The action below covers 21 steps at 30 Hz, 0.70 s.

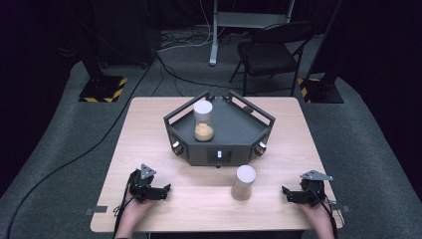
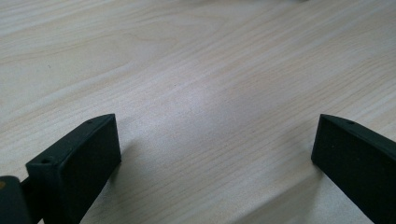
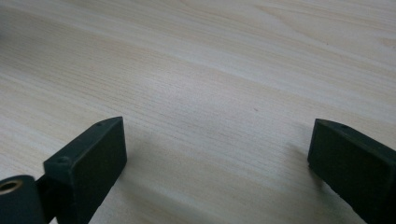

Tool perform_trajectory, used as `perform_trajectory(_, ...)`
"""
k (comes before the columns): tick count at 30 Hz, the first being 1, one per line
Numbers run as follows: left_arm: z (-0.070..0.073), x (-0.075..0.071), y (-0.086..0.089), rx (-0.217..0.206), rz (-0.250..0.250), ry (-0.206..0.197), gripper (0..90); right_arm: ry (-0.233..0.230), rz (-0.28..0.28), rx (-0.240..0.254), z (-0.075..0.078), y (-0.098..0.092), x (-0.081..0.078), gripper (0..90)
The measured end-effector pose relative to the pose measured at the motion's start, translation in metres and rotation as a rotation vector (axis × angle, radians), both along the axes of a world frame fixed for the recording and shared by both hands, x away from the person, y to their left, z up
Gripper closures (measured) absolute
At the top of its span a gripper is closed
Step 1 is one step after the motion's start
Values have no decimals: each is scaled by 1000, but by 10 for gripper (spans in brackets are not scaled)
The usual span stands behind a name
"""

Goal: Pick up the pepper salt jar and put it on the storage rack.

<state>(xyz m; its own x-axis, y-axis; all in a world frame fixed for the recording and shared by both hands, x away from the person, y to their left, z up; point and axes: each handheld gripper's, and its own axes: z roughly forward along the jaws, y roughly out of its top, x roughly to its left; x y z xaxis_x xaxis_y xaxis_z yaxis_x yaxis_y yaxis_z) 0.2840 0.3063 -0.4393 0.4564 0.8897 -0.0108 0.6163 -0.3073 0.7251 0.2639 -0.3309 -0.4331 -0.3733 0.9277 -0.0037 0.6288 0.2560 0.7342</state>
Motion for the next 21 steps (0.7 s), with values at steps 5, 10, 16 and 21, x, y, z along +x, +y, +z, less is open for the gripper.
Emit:
perform_trajectory(5,0,0,0,0,1,0,6,11,4,15,3,-2,-1,65)
perform_trajectory(10,0,0,0,0,1,0,6,-21,12,41,9,-2,-7,67)
perform_trajectory(16,0,0,0,1,0,1,4,-39,44,54,17,1,-12,71)
perform_trajectory(21,0,0,0,1,1,1,2,-59,80,77,24,4,-16,71)
